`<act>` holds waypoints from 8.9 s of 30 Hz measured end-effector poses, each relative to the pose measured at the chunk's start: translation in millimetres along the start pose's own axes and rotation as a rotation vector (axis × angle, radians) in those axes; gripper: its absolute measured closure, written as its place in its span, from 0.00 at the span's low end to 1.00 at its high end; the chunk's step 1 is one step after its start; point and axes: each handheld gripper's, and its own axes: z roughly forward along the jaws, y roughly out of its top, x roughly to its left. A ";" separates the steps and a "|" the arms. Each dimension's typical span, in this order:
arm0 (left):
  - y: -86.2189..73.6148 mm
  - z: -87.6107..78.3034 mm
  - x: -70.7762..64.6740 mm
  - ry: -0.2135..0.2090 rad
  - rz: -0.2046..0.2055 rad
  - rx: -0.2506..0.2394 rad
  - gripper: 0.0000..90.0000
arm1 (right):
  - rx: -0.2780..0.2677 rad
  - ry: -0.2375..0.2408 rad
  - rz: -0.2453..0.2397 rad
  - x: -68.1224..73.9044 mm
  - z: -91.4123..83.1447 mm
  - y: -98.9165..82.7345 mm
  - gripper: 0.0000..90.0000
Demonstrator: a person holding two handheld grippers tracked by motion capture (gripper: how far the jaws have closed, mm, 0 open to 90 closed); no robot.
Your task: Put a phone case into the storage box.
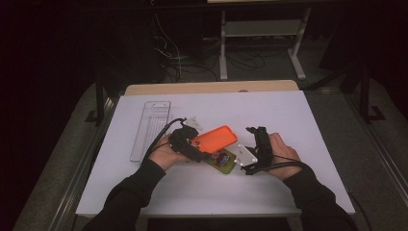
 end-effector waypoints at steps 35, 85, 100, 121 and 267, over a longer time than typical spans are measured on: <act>1.8 -2.5 2.0 -0.008 0.004 0.007 0.18 | -0.069 -0.088 -0.134 2.7 16.1 40.8 0.11; 2.1 -1.1 -1.4 -0.021 -0.001 -0.009 0.18 | -0.110 -0.196 -0.362 29.7 18.4 43.1 0.84; 0.1 -4.9 -0.6 -0.003 0.038 -0.041 0.14 | -0.113 -0.239 -0.381 32.7 18.6 42.6 0.87; -5.7 -21.5 6.8 -0.031 0.038 -0.075 0.00 | -0.059 -0.163 -0.262 17.7 14.9 25.3 0.87; 13.4 -17.5 14.2 -0.034 -0.185 -0.438 0.16 | -0.259 0.529 0.890 -6.9 25.4 42.4 0.69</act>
